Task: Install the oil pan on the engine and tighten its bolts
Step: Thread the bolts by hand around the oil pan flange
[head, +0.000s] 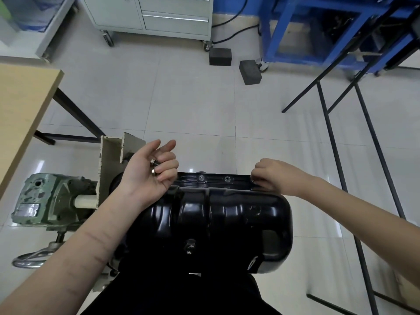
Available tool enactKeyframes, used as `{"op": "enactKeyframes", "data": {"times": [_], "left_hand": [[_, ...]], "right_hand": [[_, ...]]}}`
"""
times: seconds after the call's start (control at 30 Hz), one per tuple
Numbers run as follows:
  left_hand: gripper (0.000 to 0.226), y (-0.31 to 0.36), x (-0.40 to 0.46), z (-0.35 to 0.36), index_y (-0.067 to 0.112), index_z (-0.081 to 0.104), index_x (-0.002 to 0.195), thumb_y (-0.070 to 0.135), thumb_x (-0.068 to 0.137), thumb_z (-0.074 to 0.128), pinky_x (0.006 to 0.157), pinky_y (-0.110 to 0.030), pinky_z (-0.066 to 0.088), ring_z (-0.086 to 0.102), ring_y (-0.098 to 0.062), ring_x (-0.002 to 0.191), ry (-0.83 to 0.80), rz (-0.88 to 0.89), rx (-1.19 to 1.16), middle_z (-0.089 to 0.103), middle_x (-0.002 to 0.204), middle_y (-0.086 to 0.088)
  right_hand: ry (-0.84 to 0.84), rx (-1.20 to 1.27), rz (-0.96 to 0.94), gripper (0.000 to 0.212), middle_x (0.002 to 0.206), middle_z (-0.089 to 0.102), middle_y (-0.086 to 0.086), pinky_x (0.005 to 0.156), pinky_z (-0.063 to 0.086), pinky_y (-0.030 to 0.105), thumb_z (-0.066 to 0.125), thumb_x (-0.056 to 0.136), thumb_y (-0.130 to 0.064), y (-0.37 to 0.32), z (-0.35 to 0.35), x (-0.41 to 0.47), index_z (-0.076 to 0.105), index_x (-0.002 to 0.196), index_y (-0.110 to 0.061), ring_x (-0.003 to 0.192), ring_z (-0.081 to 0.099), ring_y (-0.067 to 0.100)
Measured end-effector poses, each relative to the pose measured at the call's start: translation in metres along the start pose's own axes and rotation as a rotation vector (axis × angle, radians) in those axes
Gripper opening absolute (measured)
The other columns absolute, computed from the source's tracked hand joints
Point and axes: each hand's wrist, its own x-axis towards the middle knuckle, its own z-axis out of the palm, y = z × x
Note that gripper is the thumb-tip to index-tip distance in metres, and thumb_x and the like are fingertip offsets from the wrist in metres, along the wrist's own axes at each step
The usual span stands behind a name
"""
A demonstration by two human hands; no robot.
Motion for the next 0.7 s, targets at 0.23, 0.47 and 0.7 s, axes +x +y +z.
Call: {"op": "enactKeyframes", "data": {"times": [0.23,0.47,0.7], "left_hand": [[0.016,0.0,0.0,0.001,0.009,0.056,0.076,0.022,0.075,0.047,0.029,-0.014,0.017,0.027,-0.005,0.03,0.01,0.002,0.006,0.03,0.046,0.007],[0.016,-0.001,0.002,0.001,0.01,0.057,0.075,0.023,0.073,0.048,0.029,-0.014,0.018,0.028,-0.005,0.03,0.01,0.004,0.023,0.03,0.046,0.007],[0.015,-0.002,0.001,0.001,0.009,0.057,0.075,0.022,0.072,0.049,0.029,-0.013,0.017,0.028,-0.005,0.03,0.022,0.017,0.017,0.03,0.047,0.007]], "right_hand": [[0.016,0.041,0.038,0.022,0.094,0.059,0.013,0.078,0.038,0.031,0.046,0.095,-0.017,0.002,0.005,-0.005,0.06,0.1,0.0,0.093,0.05,0.028],[0.154,0.25,0.198,0.015,0.092,0.062,0.014,0.076,0.031,0.018,0.055,0.089,-0.007,0.003,0.004,-0.012,0.062,0.097,0.003,0.092,0.052,0.027],[0.09,0.17,0.134,0.019,0.095,0.06,0.014,0.081,0.038,0.029,0.052,0.092,-0.013,0.0,0.007,-0.009,0.06,0.1,0.002,0.094,0.05,0.027]]}}
